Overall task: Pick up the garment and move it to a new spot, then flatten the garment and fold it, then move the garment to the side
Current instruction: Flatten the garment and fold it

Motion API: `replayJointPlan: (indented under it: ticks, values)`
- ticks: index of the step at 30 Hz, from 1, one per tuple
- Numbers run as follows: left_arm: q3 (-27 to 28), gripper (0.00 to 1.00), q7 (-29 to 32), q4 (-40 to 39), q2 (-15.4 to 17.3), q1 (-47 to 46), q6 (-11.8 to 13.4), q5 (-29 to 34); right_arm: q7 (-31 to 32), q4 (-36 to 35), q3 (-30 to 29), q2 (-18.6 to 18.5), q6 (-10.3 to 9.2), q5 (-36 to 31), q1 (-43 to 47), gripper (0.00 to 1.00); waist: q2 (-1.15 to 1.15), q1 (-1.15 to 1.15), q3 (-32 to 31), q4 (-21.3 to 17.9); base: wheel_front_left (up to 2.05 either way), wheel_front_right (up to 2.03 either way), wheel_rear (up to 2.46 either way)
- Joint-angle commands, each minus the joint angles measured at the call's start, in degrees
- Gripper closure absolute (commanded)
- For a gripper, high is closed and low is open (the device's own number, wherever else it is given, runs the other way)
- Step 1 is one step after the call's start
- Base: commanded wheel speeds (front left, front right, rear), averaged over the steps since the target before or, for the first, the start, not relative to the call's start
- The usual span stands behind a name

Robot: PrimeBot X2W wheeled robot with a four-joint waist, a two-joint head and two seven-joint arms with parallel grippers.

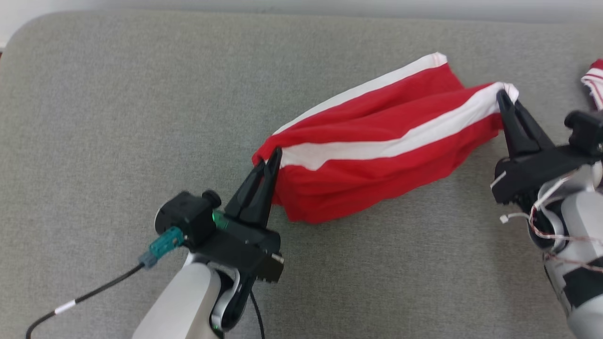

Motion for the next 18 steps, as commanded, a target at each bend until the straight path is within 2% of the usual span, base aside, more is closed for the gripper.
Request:
replayJointPlan:
  ticks: [1,14,15,16,17,18]
  values:
    - [0.2,1.00,-0.2,0.4,-0.3,-1.3,0.1,0.1,-0.3,0.8,0.4,-0.4,-0.17,-0.3,-1.1,1.00,-0.01,-0.01,2.1,1.4,0.00,0.00,0.00]
    - [1.1,1.00,-0.2,9.1,-2.6,-8.7,0.1,0.6,-6.6,18.7,6.5,1.0,-0.17,0.3,-15.2,1.00,-0.01,-0.01,5.7,2.6,0.00,0.00,0.00]
    - [0.9,1.00,-0.2,10.0,-2.7,-9.0,0.1,0.6,-6.9,19.9,6.8,1.2,-0.17,0.4,-16.0,0.79,-0.01,-0.01,5.8,2.6,0.00,0.00,0.00]
    - [0.9,0.95,-0.2,10.5,-2.8,-9.3,0.1,0.7,-7.2,21.3,7.1,1.3,-0.17,0.3,-16.6,0.04,-0.01,-0.01,5.9,2.5,0.00,0.00,0.00]
    - [1.0,0.56,-0.2,10.9,-2.9,-9.6,0.1,0.9,-7.5,22.5,7.5,1.5,-0.17,0.2,-17.1,0.00,-0.01,-0.01,5.8,2.5,0.00,0.00,0.00]
    - [1.1,0.01,-0.2,11.4,-3.0,-9.6,0.1,1.1,-7.9,23.6,7.8,1.8,-0.17,0.2,-17.6,0.00,-0.01,-0.01,5.7,2.4,0.00,0.00,0.00]
